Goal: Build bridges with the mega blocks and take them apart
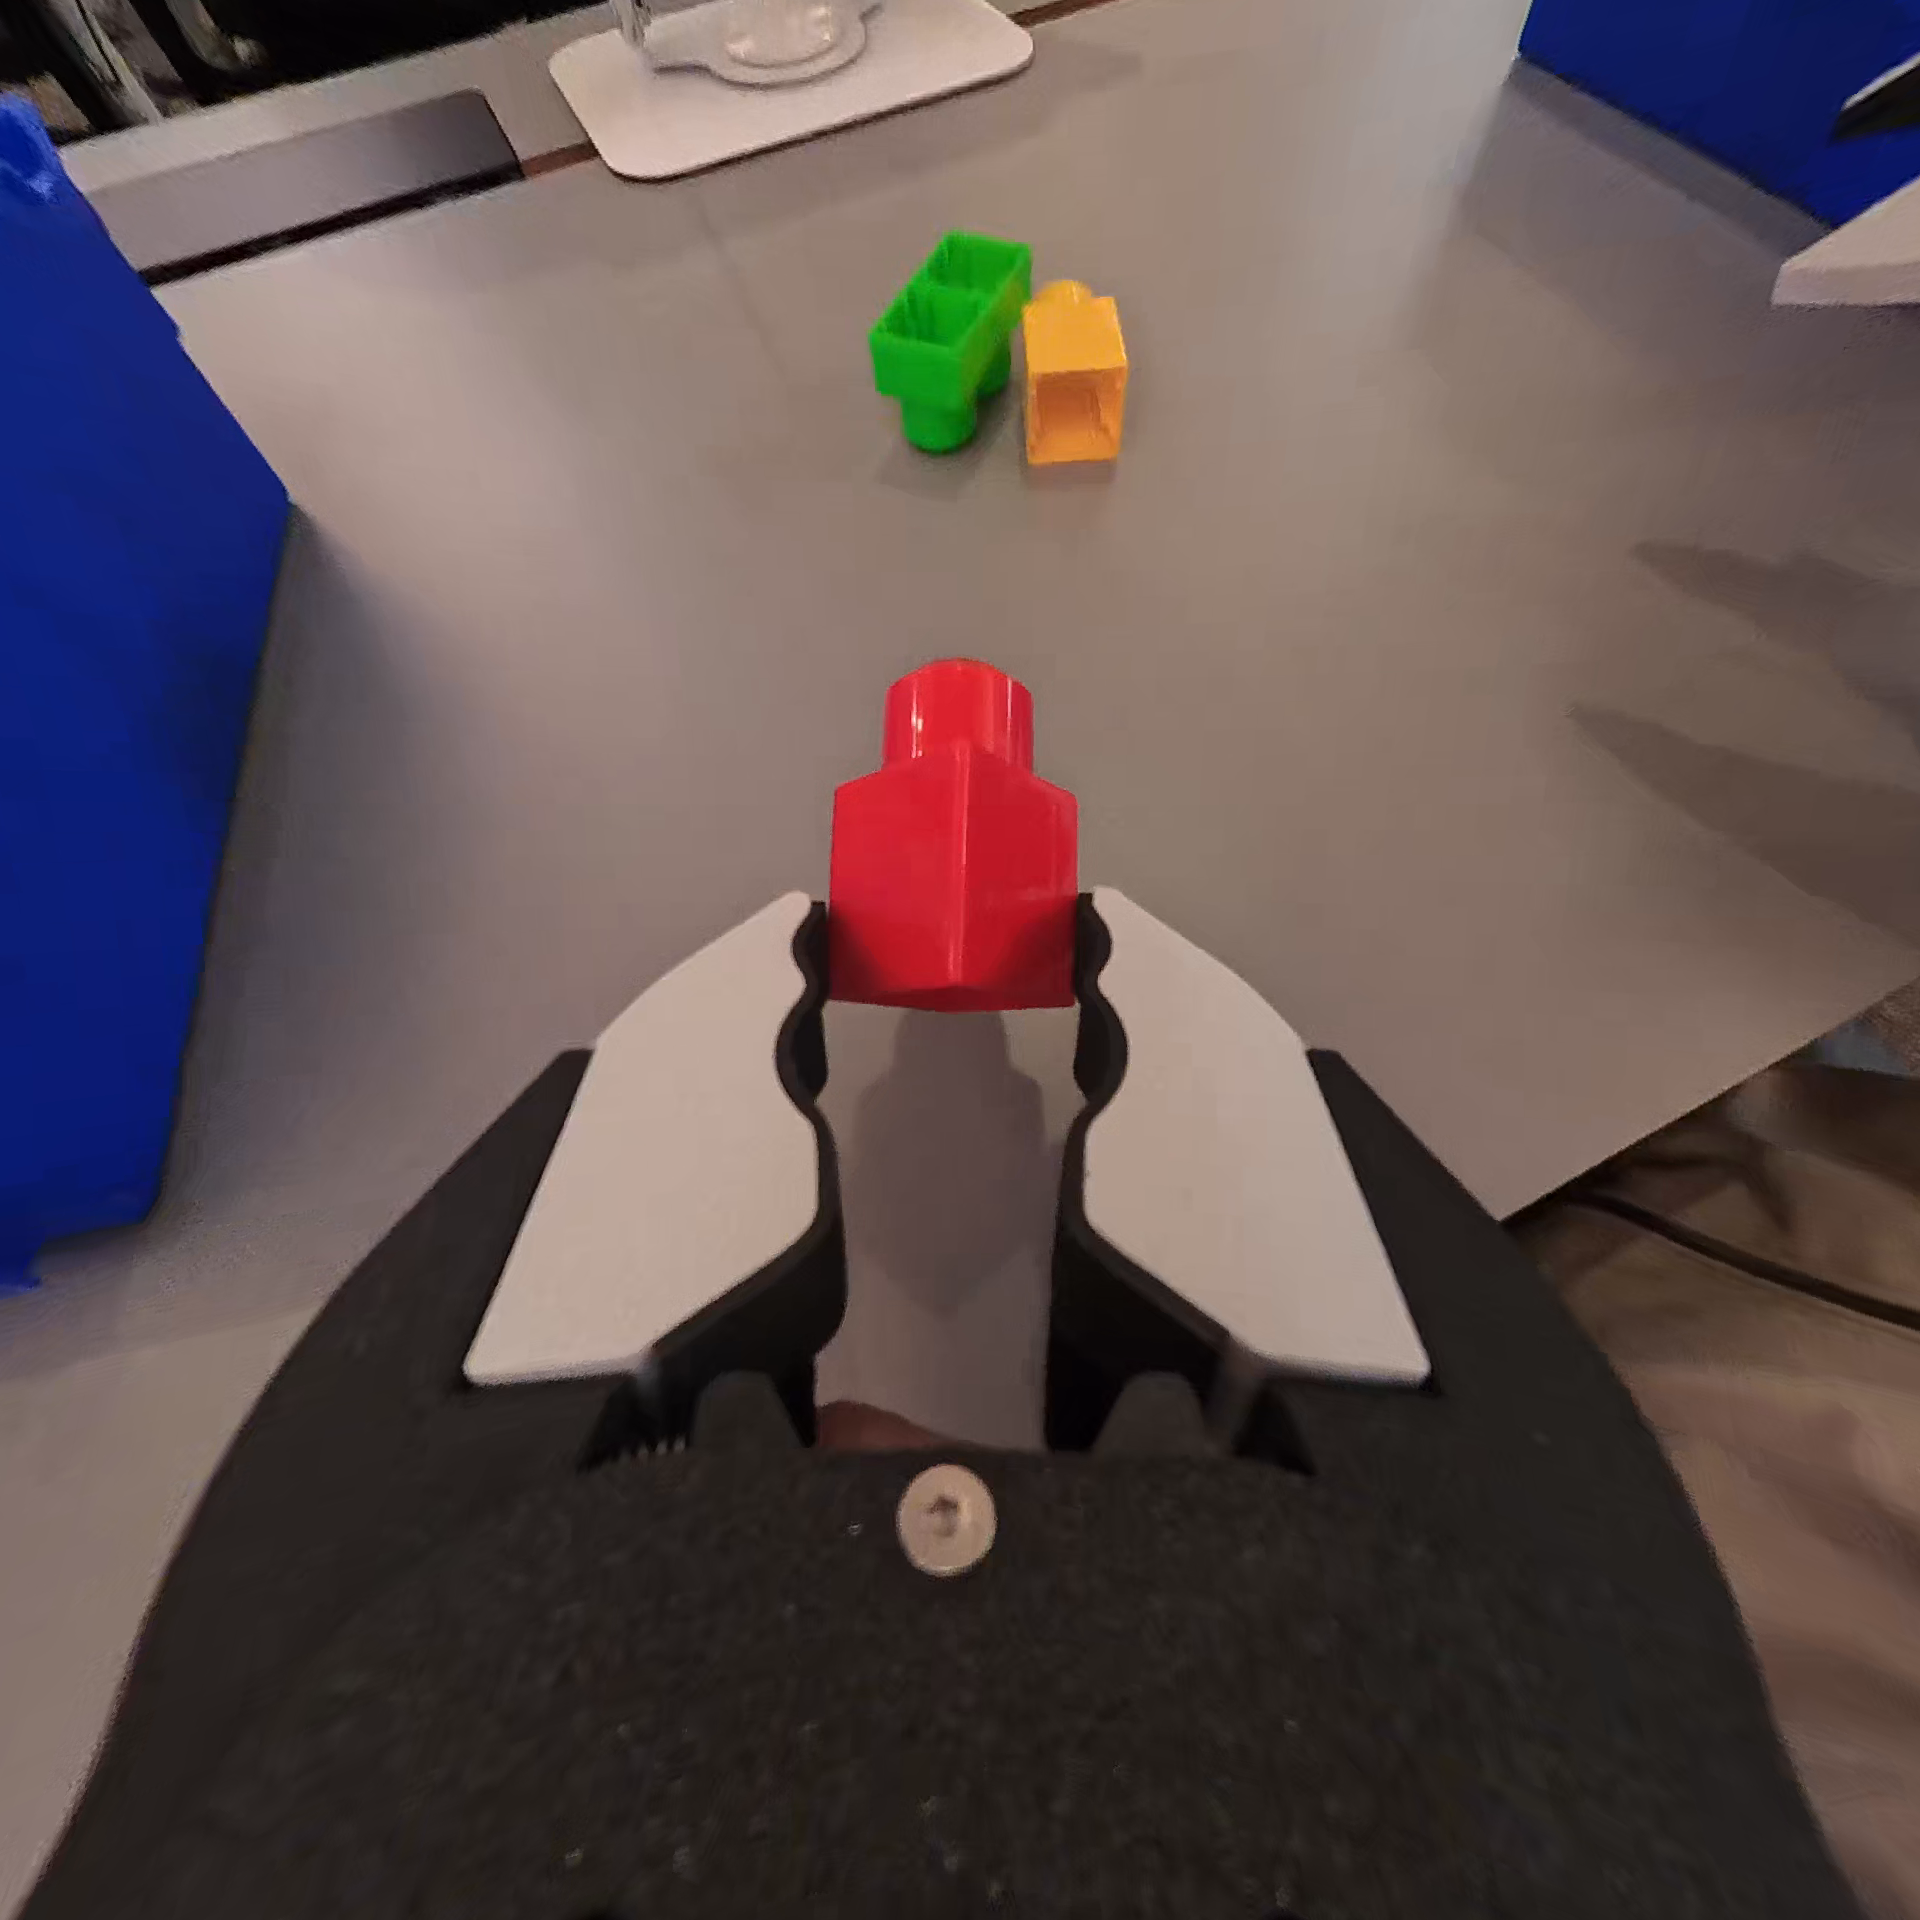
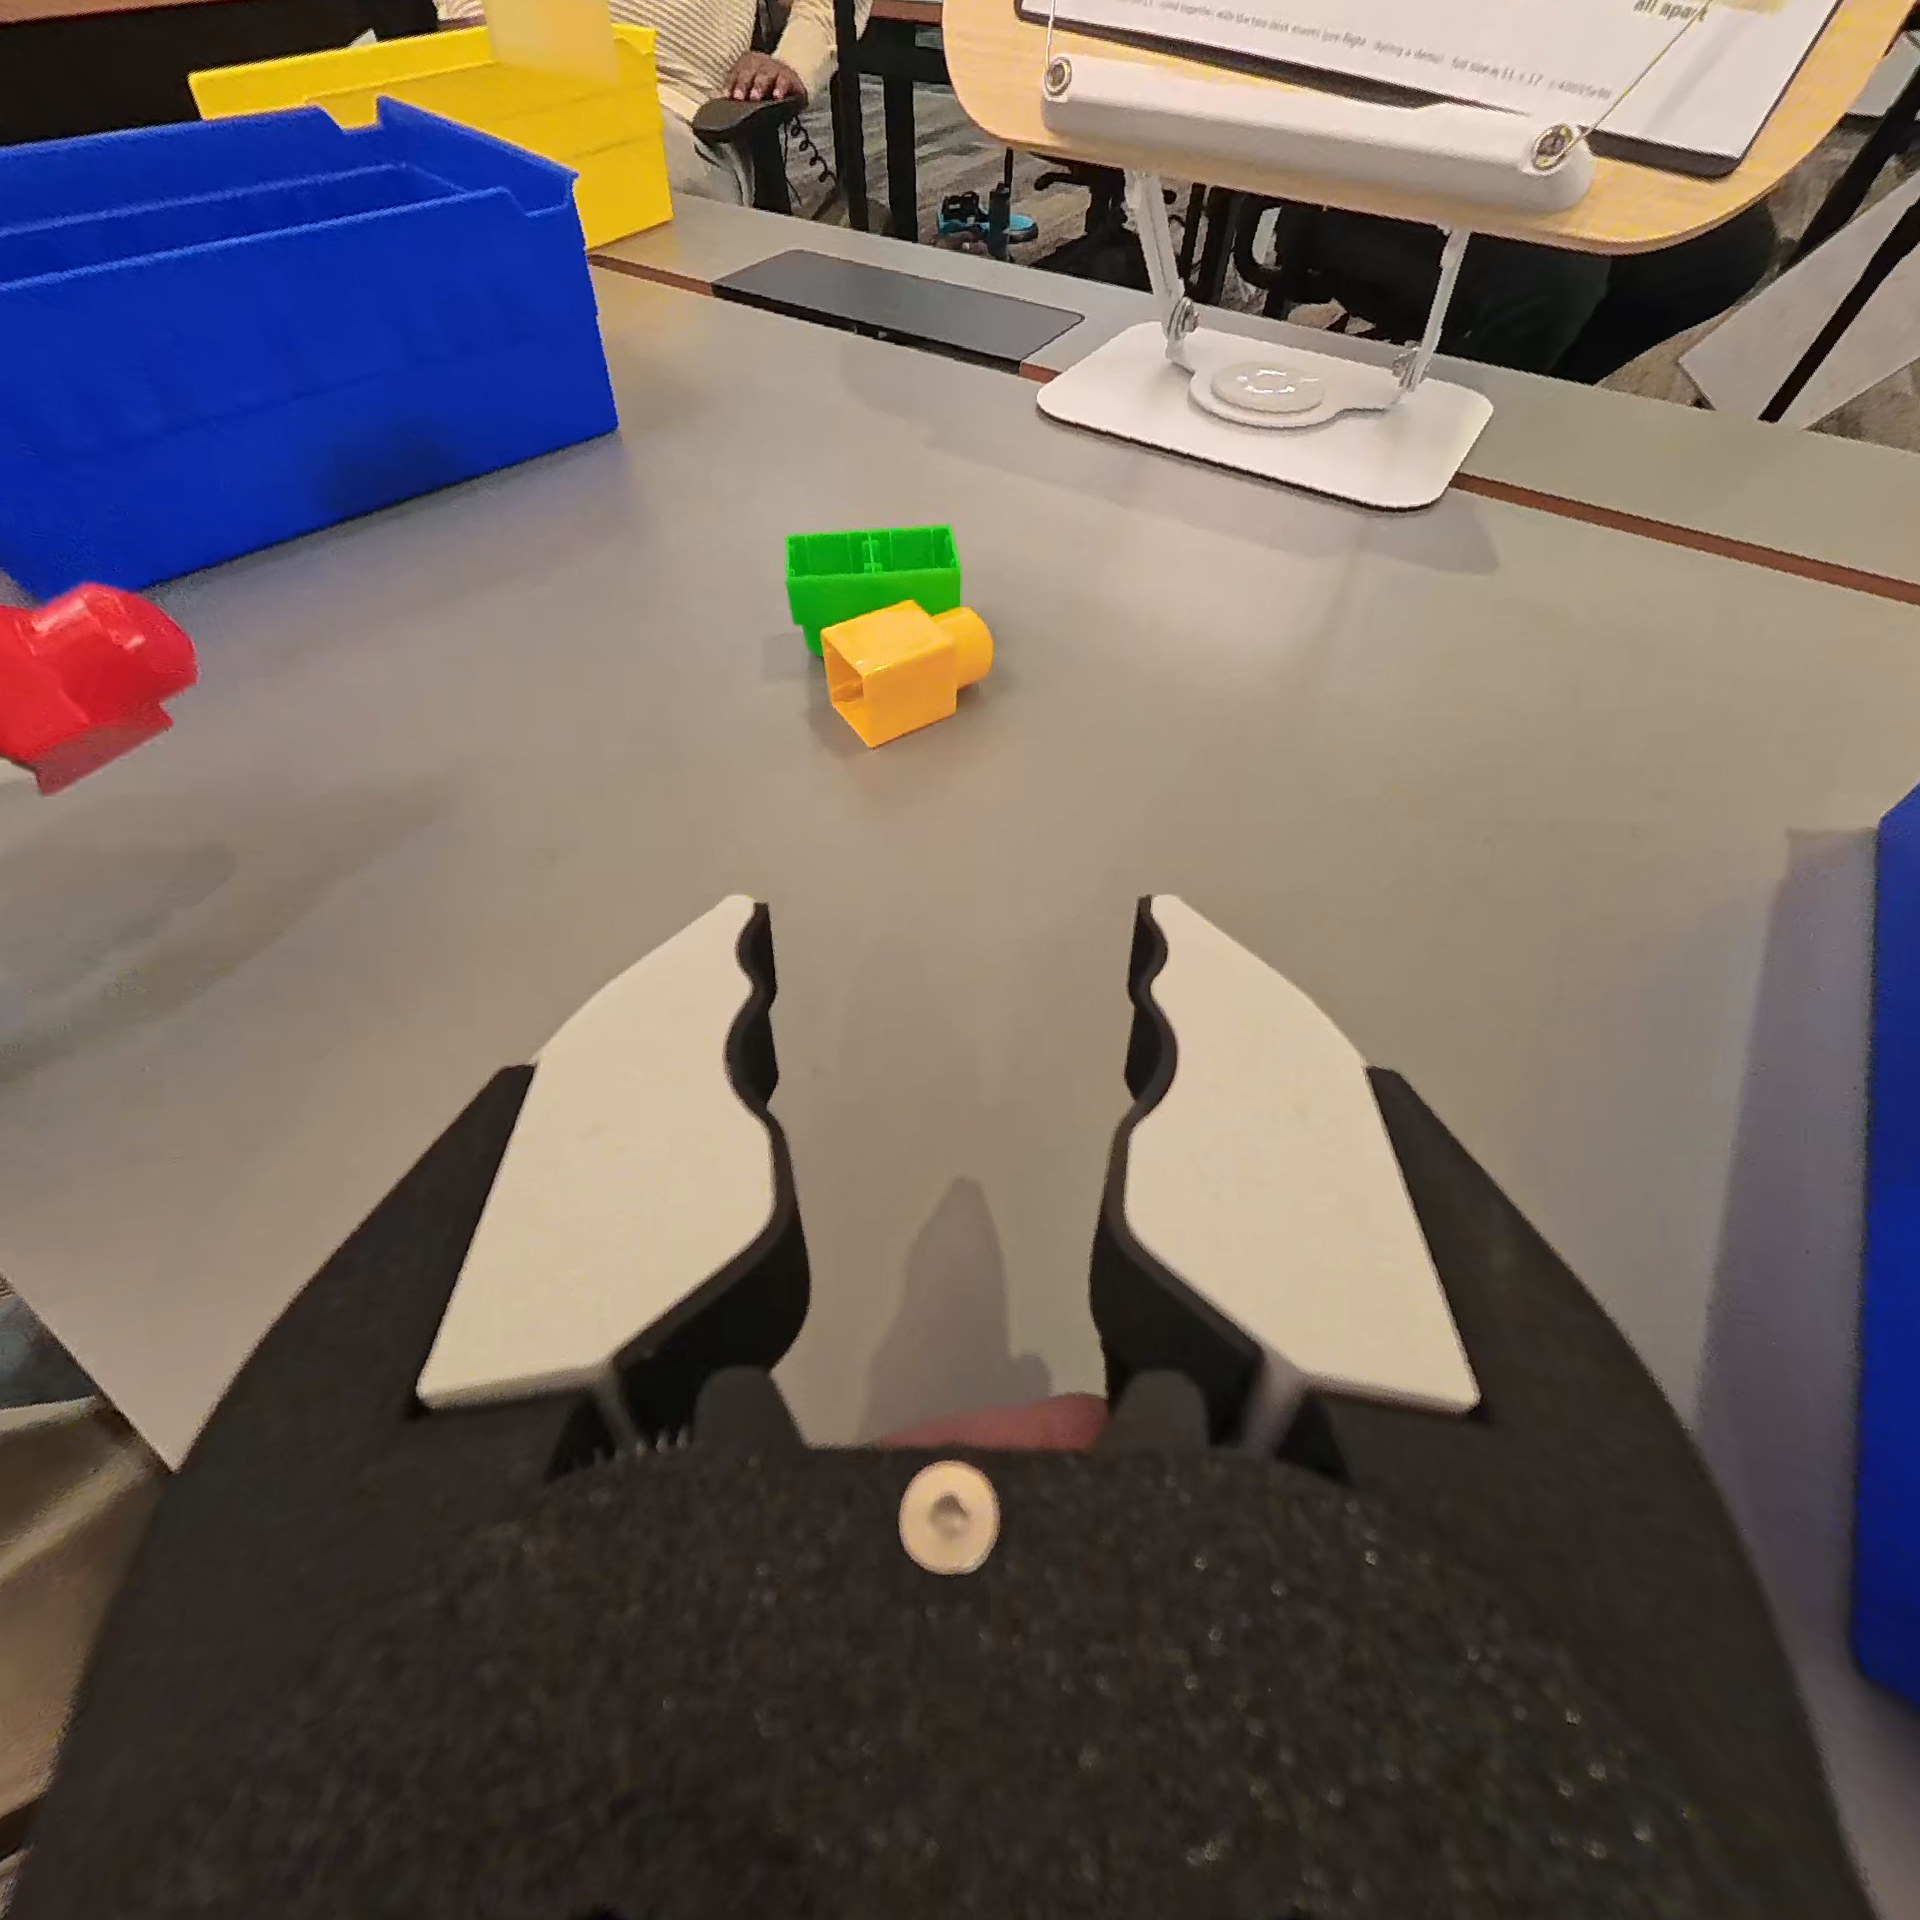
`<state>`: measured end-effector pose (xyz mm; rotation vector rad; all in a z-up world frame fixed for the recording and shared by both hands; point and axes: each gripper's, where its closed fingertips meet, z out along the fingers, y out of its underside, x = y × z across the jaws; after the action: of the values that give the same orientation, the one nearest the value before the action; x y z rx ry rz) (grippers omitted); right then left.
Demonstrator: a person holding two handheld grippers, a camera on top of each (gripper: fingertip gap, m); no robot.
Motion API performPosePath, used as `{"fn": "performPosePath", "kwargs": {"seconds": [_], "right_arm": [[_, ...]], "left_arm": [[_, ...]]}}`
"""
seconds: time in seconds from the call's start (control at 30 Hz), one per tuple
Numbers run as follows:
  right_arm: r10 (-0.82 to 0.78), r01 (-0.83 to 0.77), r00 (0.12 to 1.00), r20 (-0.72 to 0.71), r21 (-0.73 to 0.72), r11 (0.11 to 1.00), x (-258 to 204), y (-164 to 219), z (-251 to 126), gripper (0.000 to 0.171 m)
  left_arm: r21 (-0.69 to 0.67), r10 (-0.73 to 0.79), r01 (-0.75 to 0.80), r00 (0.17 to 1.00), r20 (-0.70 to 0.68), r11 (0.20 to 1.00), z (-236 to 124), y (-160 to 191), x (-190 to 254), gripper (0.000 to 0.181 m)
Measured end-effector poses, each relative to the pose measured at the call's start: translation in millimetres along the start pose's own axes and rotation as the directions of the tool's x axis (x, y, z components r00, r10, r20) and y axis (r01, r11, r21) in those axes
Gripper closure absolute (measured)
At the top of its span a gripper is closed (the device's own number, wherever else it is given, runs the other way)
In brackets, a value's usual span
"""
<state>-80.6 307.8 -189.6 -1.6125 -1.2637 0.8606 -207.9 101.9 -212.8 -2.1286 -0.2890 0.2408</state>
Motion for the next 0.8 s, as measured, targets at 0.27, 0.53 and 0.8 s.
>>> {"fn": "performPosePath", "kwargs": {"seconds": [0.27,0.53,0.8], "right_arm": [[0.007,-0.007,1.000,0.009,0.001,1.000,-1.4,1.1,-1.5,0.106],[0.012,-0.012,1.000,0.004,0.009,1.000,3.0,-0.3,-4.9,0.108],[0.029,-0.029,1.000,-0.007,0.017,0.999,11.5,-0.2,-8.0,0.109]], "left_arm": [[-0.117,0.047,-0.049,0.999,-0.016,0.992,24.0,2.5,-8.8,0.136],[-0.273,0.245,-0.229,0.969,0.029,0.934,94.0,-29.7,-45.5,0.136],[-0.344,0.318,-0.297,0.948,0.005,0.891,147.1,-45.7,-64.6,0.136]]}}
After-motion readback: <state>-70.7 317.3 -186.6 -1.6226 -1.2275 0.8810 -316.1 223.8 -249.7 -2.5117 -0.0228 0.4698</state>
